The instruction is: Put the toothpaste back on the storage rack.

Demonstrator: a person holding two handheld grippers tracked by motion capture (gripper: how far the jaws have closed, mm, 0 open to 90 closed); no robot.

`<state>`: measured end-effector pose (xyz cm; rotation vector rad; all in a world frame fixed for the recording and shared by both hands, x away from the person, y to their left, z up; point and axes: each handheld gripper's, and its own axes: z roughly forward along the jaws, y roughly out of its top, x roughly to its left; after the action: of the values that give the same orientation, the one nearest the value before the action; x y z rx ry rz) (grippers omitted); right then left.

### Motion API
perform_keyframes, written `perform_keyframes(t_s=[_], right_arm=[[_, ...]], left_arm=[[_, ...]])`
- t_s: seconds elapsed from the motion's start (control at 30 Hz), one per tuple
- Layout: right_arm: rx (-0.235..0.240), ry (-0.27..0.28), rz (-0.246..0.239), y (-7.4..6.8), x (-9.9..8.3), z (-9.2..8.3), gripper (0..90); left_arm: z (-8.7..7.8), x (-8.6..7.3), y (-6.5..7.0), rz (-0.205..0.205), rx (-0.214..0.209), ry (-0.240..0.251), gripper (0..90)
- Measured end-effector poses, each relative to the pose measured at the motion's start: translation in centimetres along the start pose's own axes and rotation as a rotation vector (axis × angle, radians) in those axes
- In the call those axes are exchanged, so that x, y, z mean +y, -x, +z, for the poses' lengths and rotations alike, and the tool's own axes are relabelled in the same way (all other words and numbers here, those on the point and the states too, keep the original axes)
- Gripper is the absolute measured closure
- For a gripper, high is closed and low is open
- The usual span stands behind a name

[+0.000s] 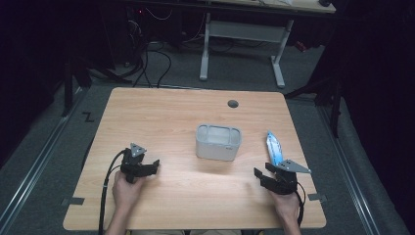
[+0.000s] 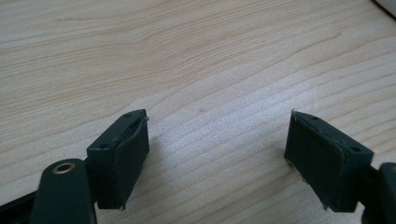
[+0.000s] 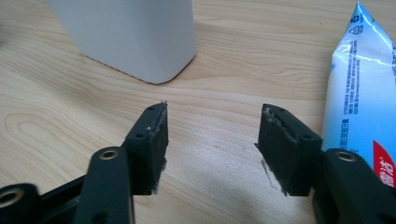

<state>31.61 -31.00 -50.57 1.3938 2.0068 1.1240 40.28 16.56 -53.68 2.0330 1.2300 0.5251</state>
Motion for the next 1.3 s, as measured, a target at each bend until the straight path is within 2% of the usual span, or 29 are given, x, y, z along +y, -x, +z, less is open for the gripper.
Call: perform_keyframes(t_s=[0.1, 0.23, 0.47, 0.83, 0.97, 1.07, 1.3], right_arm=[[0.003, 0.002, -0.022, 0.1, 0.0, -0.3, 39.8], [-0.005, 0.021, -0.017, 0.4, 0.0, -1.1, 38.6], [-0.02, 0.027, -0.017, 1.0, 0.3, -1.4, 38.0], [-0.052, 0.042, 0.002, 2.1, 1.7, -1.8, 35.3], [-0.059, 0.036, -0.001, 2.4, 2.0, -1.7, 34.2], [-0.059, 0.022, 0.016, 2.5, 2.0, -1.5, 34.3], [-0.088, 0.001, 0.033, 3.2, 2.4, -1.0, 35.9]], left_arm=[[0.0, 0.0, 0.0, 0.0, 0.0, 0.0, 21.9], [0.0, 0.0, 0.0, -0.001, 0.0, 0.0, 22.1], [0.0, 0.0, 0.0, -0.001, 0.0, 0.0, 22.0], [0.0, 0.0, 0.0, -0.001, 0.0, 0.0, 21.8], [0.0, 0.0, 0.0, 0.0, 0.001, 0.0, 21.8], [0.0, 0.0, 0.0, 0.001, 0.0, 0.0, 21.8], [0.0, 0.0, 0.0, 0.004, -0.004, -0.001, 21.8]])
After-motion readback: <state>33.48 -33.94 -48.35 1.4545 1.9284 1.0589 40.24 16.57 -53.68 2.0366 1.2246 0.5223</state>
